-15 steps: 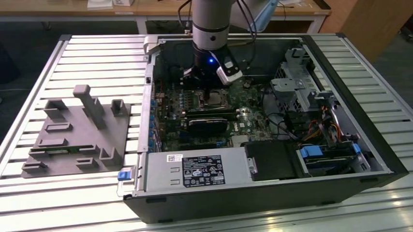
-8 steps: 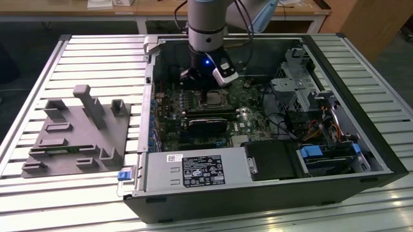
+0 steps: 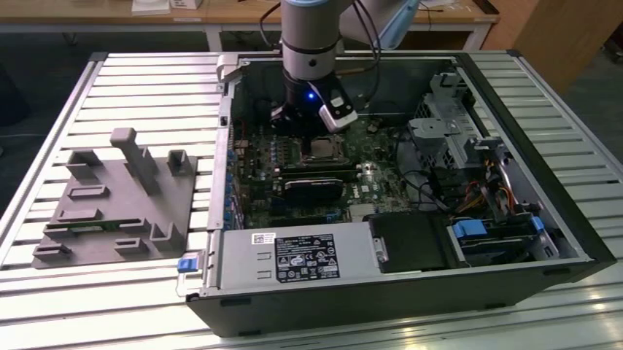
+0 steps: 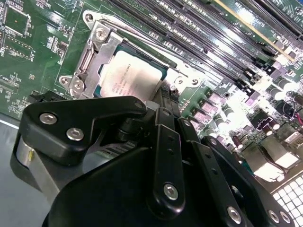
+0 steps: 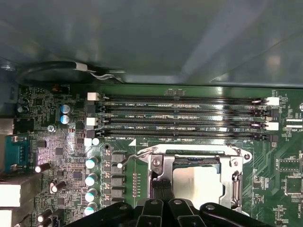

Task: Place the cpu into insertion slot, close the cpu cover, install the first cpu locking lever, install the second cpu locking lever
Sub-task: 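Close the cpu cover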

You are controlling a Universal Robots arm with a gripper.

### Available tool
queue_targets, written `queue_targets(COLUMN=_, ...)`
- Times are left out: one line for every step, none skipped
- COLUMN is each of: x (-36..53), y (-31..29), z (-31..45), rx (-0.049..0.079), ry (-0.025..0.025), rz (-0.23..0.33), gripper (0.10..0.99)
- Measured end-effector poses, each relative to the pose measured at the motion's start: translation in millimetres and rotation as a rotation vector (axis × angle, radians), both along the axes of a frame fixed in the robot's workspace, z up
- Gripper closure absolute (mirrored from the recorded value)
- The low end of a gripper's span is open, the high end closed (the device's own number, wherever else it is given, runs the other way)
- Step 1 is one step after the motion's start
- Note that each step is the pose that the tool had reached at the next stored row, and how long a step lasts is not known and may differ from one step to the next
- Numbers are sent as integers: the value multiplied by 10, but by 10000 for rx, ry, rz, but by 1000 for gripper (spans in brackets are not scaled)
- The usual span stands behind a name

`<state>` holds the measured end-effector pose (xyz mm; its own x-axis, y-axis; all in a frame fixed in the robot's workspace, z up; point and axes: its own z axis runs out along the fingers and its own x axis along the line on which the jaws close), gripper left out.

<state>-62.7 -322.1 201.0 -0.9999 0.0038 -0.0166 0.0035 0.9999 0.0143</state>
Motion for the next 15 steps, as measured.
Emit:
queue_targets(x=0, y=0, z=-3, rx=-1, ry=1, rz=-1, gripper=980)
queue_targets(x=0, y=0, z=-5, rx=-2, ry=1, rz=0, gripper=980)
queue_targets(x=0, y=0, z=-5, rx=-3, ry=2, rz=0, gripper=980)
queue_targets(x=0, y=0, z=-5, rx=-3, ry=2, rz=-1, gripper=980)
queue_targets(x=0, y=0, z=-6, rx=-2, ry=1, rz=-1, gripper=980)
queue_targets(x=0, y=0, z=-7, rx=-1, ry=0, rz=-1, gripper=980)
queue_targets(x=0, y=0, z=-7, rx=-1, ry=0, rz=0, gripper=980)
queue_targets(x=0, y=0, z=-7, rx=-1, ry=1, rz=-2, gripper=980)
queue_targets(x=3, y=0, z=-7, rx=0, ry=0, rz=-1, gripper=980)
queue_targets(x=7, y=0, z=-8, rx=1, ry=-1, rz=0, gripper=980)
queue_targets(x=11, y=0, z=-8, rx=1, ry=-1, rz=0, gripper=980)
queue_targets(x=16, y=0, z=-7, rx=0, ry=0, rz=-1, gripper=980)
queue_targets(x=21, y=0, z=-7, rx=0, ry=0, rz=-1, gripper=980)
queue_targets(x=25, y=0, z=-7, rx=0, ry=0, rz=-1, gripper=980)
queue_targets(x=29, y=0, z=-7, rx=-1, ry=0, rz=0, gripper=980)
